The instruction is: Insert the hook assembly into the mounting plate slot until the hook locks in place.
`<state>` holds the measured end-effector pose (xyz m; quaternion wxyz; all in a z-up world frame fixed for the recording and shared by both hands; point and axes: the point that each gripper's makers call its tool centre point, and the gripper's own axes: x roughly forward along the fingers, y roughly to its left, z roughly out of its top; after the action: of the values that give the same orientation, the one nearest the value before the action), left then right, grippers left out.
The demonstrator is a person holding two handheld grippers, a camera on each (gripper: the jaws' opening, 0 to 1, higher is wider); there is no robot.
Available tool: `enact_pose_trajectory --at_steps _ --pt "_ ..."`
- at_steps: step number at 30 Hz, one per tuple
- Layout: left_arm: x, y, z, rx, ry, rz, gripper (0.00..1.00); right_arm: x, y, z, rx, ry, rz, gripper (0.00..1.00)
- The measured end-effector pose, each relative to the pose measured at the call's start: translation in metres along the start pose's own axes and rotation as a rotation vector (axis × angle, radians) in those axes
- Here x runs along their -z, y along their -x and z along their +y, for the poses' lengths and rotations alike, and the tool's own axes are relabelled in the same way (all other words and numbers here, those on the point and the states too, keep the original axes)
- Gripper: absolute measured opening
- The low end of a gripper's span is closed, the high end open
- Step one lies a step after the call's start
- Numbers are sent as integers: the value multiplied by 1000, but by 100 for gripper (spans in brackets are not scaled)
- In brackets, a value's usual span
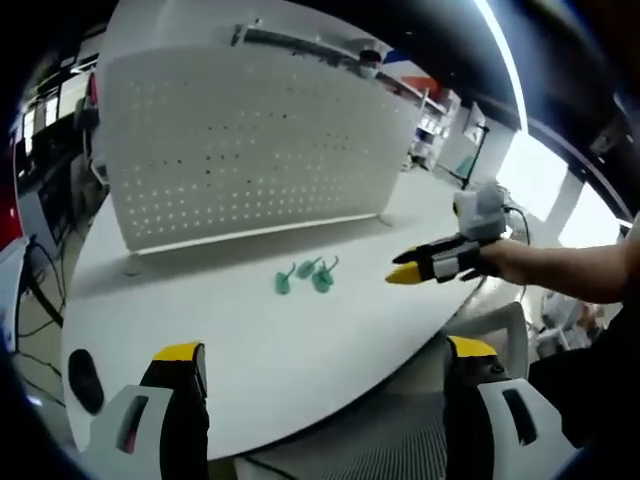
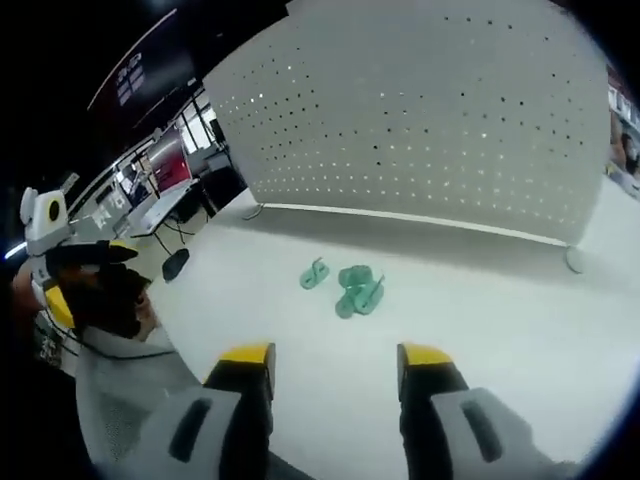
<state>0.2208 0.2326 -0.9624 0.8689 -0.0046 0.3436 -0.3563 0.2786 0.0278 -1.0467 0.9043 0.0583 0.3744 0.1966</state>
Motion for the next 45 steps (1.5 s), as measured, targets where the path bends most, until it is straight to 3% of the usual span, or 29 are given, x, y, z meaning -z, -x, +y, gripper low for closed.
enact_pose_trajectory --at_steps 13,29,45 --pt "7 -4 -5 11 10 19 100 1 -49 -11 -15 34 84 36" --pt "12 -4 9 -14 48 32 99 -13 -94 -34 24 -116 69 26" --pt "10 -10 18 -25 70 33 97 -13 -111 -45 57 -194 85 12"
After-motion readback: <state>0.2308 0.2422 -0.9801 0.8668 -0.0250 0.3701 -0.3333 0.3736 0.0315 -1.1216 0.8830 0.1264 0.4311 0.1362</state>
